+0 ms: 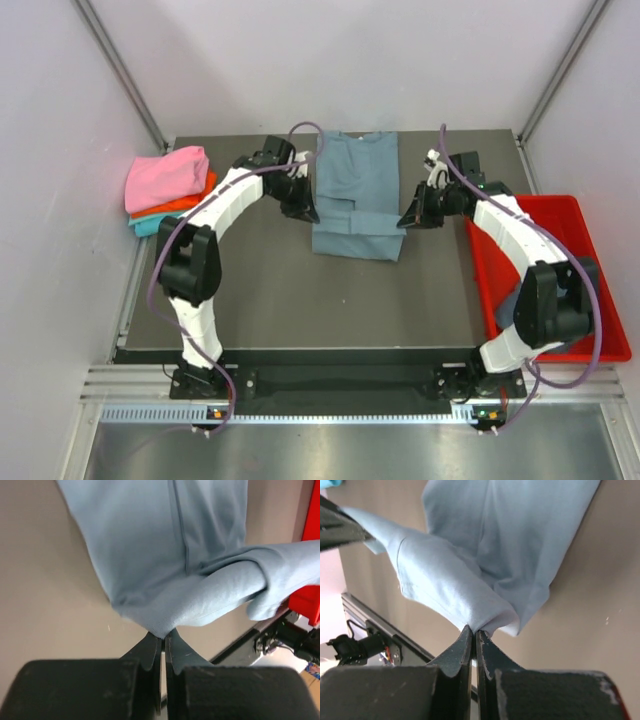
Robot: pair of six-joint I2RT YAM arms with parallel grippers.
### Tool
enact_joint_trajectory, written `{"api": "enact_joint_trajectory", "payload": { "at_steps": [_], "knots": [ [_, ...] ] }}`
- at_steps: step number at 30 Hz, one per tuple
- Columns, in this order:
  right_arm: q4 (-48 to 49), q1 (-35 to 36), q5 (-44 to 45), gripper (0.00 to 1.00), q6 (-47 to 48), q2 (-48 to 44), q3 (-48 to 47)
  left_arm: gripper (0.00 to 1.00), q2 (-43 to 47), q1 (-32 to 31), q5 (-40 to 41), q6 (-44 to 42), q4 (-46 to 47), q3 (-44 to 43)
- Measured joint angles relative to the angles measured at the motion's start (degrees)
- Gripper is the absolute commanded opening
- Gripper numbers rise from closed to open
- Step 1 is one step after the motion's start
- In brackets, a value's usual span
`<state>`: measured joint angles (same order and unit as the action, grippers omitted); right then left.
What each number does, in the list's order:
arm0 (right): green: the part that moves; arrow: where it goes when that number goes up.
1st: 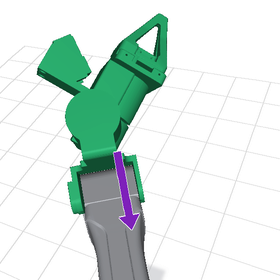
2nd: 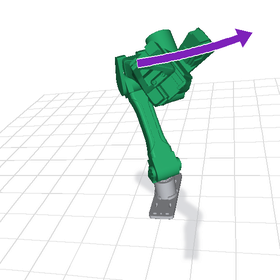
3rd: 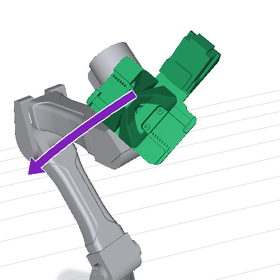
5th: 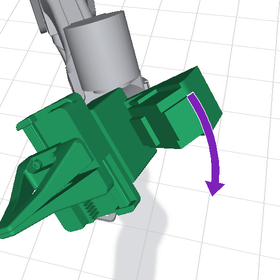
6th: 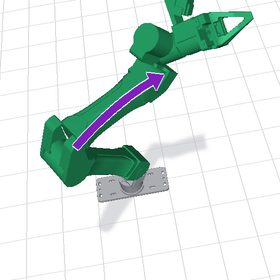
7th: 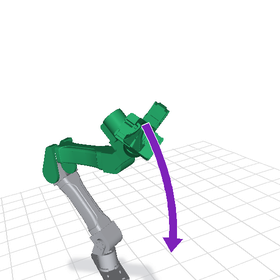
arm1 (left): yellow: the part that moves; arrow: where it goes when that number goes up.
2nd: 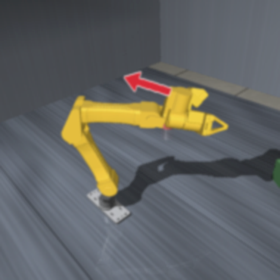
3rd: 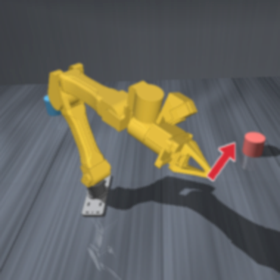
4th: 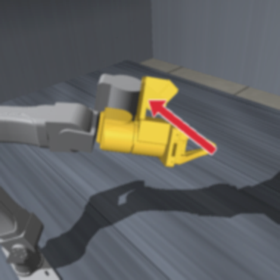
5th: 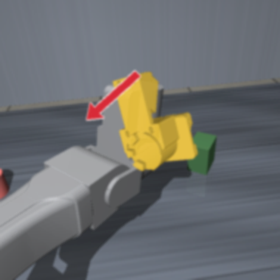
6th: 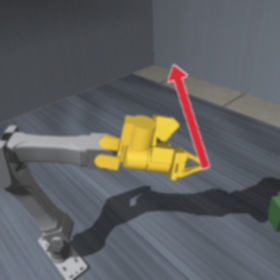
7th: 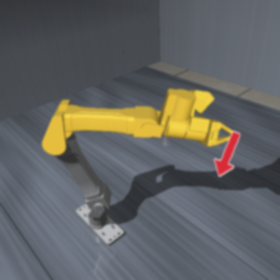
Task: Fold and stack the t-shirts
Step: Fold the tshirt
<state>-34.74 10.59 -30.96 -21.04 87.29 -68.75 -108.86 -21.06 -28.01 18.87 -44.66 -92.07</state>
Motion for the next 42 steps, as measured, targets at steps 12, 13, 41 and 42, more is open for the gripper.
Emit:
{"api": "enact_joint_trajectory", "payload": {
  "at_steps": [12, 13, 41, 42],
  "knots": [
    [2.64, -3.45, -0.35, 0.0, 0.46, 17.18, -11.93, 0.0, -18.67, 0.59, -0.79, -1.79, -0.2, -17.66],
    [2.75, -3.67, -0.35, 0.0, 0.48, 18.34, -13.33, 0.0, -19.89, 0.76, -0.81, -1.77, -0.35, -19.63],
    [4.35, -3.06, 1.86, 0.52, 3.04, 34.4, -32.37, 0.73, -27.87, 5.68, 0.96, -1.14, 3.56, -32.26],
    [4.24, -3.34, 1.77, 0.52, 2.95, 32.41, -30.8, 0.74, -25.94, 6.12, 0.35, -1.2, 4.04, -30.36]
  ]
}}
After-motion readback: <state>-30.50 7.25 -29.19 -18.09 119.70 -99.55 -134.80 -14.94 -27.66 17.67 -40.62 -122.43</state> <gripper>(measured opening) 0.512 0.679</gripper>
